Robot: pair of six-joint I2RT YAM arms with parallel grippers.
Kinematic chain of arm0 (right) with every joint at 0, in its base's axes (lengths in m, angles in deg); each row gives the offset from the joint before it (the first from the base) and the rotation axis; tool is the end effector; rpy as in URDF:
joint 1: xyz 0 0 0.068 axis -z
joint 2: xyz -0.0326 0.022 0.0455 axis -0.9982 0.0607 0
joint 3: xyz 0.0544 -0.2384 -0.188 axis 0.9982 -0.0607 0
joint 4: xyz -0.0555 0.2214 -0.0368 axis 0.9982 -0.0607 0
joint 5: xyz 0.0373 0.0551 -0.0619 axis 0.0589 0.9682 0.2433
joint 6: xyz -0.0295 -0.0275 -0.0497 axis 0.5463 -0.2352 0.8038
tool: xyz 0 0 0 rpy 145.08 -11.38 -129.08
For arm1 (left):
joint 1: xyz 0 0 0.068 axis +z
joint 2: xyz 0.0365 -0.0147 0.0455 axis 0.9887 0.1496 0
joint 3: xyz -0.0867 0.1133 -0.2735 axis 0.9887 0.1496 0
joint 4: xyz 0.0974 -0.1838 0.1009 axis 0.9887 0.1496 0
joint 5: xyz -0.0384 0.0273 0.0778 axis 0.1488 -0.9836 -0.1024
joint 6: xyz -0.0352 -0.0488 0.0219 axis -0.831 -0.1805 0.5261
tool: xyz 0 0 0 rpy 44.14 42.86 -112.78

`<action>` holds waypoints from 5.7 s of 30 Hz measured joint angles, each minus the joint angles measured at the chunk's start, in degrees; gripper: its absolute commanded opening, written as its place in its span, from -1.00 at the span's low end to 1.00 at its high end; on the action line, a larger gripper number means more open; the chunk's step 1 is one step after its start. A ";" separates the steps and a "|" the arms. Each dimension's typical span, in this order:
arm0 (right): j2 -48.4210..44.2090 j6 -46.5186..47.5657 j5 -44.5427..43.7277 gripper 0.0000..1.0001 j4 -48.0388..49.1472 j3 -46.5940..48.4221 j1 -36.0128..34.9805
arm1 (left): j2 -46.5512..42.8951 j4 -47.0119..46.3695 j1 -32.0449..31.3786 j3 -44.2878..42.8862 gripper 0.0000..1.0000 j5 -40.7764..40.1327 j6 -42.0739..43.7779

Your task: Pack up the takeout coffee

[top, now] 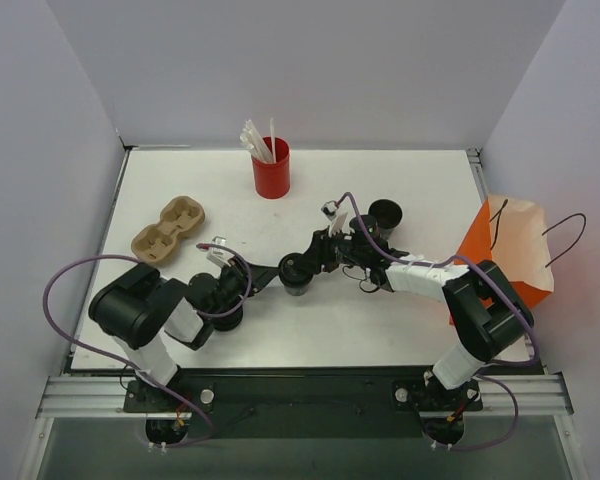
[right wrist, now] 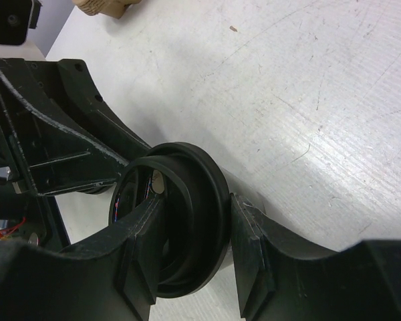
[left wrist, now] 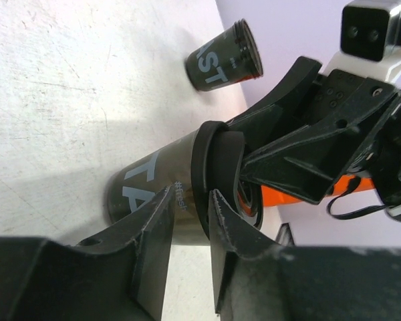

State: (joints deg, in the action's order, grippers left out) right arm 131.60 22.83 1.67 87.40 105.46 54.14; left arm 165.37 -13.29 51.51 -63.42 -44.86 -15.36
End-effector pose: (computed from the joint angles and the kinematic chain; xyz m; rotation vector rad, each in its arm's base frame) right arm 0.2588 0.1985 0.2560 -0.6619 1.8375 1.1999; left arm 0.2127 -0.1353 0.1871 -0.3123 1.8211 -1.3638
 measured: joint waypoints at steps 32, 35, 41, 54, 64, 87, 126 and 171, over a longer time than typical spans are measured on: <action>-3.91 -23.39 -23.47 -0.47 3.61 -4.52 -8.98 | -34.75 79.21 -5.55 -20.65 0.25 -6.12 20.02; -4.61 -26.16 -26.05 -0.47 5.64 -6.38 -9.62 | -34.07 79.41 -5.66 -19.82 0.25 -7.21 19.78; -6.32 -30.32 -30.34 -0.46 7.85 -9.40 -10.56 | -32.89 77.88 -5.70 -19.39 0.25 -7.78 18.95; -8.59 -32.22 -33.68 -0.44 5.99 -10.45 -12.02 | -34.71 73.57 -5.81 -17.40 0.26 -8.81 17.35; -9.25 -32.72 -36.11 -0.43 2.29 -8.92 -14.75 | -34.60 71.19 -6.56 -17.40 0.27 -10.71 15.52; -12.15 -32.68 -46.47 0.21 -5.92 -7.72 -19.91 | -27.87 67.08 -8.70 -18.71 0.10 -13.75 15.63; -10.64 -9.62 6.60 -0.30 -21.64 0.76 6.54 | -21.88 59.30 -7.32 -20.31 0.06 -3.74 26.47; -7.54 -37.70 -21.46 -0.55 24.28 -20.90 -5.51 | -18.60 41.81 -6.12 -13.03 0.05 -9.75 24.35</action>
State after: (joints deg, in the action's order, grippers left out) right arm 124.06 -14.88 -19.79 111.69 84.57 48.63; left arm 146.77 28.52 45.39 -76.45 -54.60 8.99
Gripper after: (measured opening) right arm 0.186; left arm 0.523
